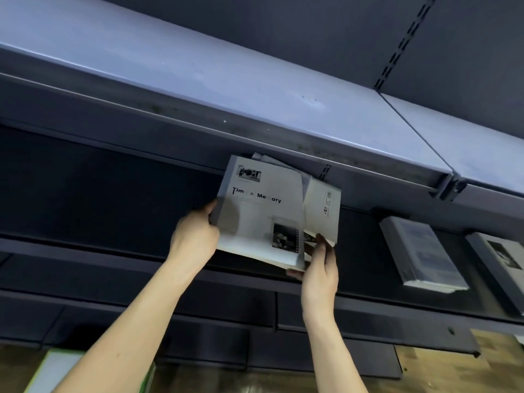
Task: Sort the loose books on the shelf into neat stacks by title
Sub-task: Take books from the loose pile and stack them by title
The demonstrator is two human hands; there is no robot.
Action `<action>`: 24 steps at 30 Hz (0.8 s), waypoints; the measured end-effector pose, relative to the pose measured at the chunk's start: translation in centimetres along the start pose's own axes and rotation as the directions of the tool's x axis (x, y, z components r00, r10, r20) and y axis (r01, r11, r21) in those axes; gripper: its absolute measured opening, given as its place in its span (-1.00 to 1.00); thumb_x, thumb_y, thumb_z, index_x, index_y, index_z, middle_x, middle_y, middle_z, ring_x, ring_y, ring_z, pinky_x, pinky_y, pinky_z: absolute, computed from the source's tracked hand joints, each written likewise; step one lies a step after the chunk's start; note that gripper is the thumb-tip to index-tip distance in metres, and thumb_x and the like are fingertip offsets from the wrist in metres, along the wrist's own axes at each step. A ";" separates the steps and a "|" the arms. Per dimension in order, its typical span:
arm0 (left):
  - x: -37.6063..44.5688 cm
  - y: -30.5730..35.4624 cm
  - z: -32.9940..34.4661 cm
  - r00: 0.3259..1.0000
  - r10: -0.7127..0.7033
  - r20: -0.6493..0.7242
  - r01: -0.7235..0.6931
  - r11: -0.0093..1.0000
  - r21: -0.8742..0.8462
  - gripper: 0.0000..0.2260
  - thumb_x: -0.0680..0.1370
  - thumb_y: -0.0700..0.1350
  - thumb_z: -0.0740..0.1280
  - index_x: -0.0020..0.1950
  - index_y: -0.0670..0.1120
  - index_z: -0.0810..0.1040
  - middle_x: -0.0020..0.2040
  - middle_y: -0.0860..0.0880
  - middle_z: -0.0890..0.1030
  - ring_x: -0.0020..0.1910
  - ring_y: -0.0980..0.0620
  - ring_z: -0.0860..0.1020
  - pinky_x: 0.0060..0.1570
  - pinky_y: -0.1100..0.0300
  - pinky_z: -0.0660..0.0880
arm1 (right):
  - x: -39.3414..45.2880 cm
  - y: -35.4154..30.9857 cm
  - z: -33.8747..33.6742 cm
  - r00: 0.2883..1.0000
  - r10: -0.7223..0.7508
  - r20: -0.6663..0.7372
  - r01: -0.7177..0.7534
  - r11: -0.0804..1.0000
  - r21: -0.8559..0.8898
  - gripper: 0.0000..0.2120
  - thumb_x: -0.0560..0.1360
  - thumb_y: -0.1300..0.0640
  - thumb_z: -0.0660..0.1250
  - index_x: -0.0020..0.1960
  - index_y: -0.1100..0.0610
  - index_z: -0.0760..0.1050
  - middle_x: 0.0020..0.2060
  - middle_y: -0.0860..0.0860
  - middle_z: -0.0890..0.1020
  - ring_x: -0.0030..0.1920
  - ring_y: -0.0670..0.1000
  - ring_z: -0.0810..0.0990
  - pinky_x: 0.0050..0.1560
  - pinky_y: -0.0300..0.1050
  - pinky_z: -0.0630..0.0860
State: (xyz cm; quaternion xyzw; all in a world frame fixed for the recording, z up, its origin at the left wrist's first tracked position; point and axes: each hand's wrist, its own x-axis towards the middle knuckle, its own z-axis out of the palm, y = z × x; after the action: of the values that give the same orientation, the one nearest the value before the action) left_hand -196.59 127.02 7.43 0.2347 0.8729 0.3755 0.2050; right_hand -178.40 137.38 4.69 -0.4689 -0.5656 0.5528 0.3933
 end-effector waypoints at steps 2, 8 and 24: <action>0.0 -0.3 0.1 1.000 0.029 0.002 -0.029 0.999 0.042 -0.34 0.53 -0.35 0.09 0.55 0.15 0.19 0.26 -0.10 0.53 -0.15 -0.03 0.54 -0.32 0.17 0.45 | 0.3 -0.8 0.1 0.987 0.136 0.086 -0.138 0.990 0.022 -0.72 0.63 -0.05 0.25 0.31 -0.03 0.46 0.14 -0.09 0.60 -0.04 -0.08 0.67 -0.08 0.09 0.68; -0.6 -0.3 0.7 0.978 0.194 0.082 -0.201 0.975 0.095 -0.48 0.61 -0.22 0.11 0.51 0.21 0.26 -0.02 0.03 0.56 -0.21 0.01 0.52 -0.36 0.19 0.35 | -0.4 -1.0 -0.8 0.964 0.232 0.127 -0.230 0.973 -0.035 -0.80 0.62 0.16 0.26 0.23 0.13 0.47 0.00 0.09 0.68 -0.29 0.14 0.72 -0.41 -0.10 0.58; -1.2 1.7 3.8 0.835 0.550 0.025 -0.532 0.795 0.292 -0.54 0.59 -0.09 0.27 0.50 0.04 0.32 0.44 -0.07 0.38 0.42 -0.12 0.32 0.31 -0.07 0.41 | -0.5 -1.2 -7.4 0.969 0.115 -0.220 -0.100 0.992 0.076 -0.67 0.65 0.24 0.20 0.35 -0.02 0.48 -0.09 -0.02 0.66 -0.35 -0.05 0.55 -0.56 -0.19 0.39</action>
State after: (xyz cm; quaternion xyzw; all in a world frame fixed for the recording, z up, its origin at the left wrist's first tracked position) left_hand -193.17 129.49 6.54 0.4900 0.8200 0.2947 0.0262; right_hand -171.23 138.86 6.47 -0.5453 -0.4735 0.5348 0.4388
